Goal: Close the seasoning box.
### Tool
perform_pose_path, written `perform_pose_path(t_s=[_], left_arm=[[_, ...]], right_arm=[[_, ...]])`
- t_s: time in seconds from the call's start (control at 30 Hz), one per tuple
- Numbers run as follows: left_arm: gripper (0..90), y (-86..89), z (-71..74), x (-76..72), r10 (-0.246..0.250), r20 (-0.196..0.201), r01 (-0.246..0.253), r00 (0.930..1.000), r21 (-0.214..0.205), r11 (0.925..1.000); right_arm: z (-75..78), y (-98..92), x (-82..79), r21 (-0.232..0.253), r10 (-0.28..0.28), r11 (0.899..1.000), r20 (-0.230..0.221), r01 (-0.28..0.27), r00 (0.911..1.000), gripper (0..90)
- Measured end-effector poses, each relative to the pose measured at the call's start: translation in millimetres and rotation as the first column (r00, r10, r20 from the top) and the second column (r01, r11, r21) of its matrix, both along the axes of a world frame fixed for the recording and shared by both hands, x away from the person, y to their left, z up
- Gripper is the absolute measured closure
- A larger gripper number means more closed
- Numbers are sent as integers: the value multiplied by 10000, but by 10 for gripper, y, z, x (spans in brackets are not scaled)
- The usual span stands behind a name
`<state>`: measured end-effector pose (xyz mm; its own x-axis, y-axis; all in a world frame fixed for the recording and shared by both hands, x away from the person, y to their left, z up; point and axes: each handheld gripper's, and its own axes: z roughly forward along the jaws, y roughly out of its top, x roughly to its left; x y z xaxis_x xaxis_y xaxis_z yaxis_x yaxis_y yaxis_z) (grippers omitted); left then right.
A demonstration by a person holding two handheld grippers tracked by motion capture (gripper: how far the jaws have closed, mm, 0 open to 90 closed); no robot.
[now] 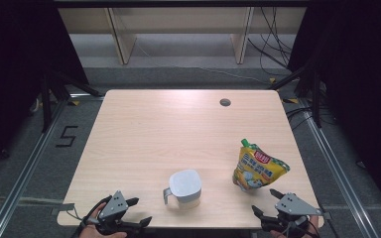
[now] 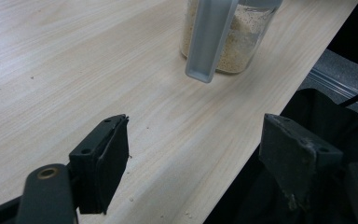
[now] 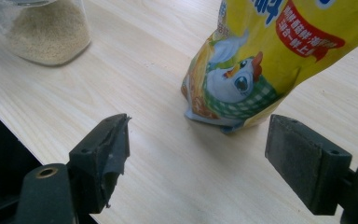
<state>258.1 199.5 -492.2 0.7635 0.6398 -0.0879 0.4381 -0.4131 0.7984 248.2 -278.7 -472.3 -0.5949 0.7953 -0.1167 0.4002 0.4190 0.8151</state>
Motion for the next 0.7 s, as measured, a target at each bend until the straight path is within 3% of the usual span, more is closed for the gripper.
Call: perform_pose_path(t_s=[0.2, 0.23, 0.3, 0.37, 0.53, 0.6, 0.7], left_arm=[[234, -5, -2, 0, -3, -25, 2, 10000, -81, 10000], [234, -3, -7, 4, 1, -33, -2, 10000, -51, 10000], [233, -4, -6, -6, 100, -116, -100, 9999, -53, 9999], [232, -19, -18, -8, 123, -134, -128, 9998, -368, 9992], [230, -16, -15, -7, 112, -184, -117, 9998, -292, 9995], [229, -16, -15, -7, 121, -187, -127, 9998, -294, 9995], [228, -27, -19, -7, 213, -249, -223, 9995, -433, 9988]], right_arm=[[-4, 10, -8, 37, -86, 10000, -109, 86, 9999, 226], [-2, -3, 6, -64, 4, 10000, 34, -3, 10000, 226], [-2, 1, -4, 47, -48, 10000, -239, 49, 9997, 226], [-3, -2, -3, 74, -33, 10000, -243, 35, 9997, 226], [-8, -14, 15, 137, 229, 9997, -392, -224, 9990, 225], [-8, -6, 2, 51, -73, 10000, -226, 74, 9997, 224], [-10, -21, 16, -83, -53, 10000, 20, 53, 10000, 220]])
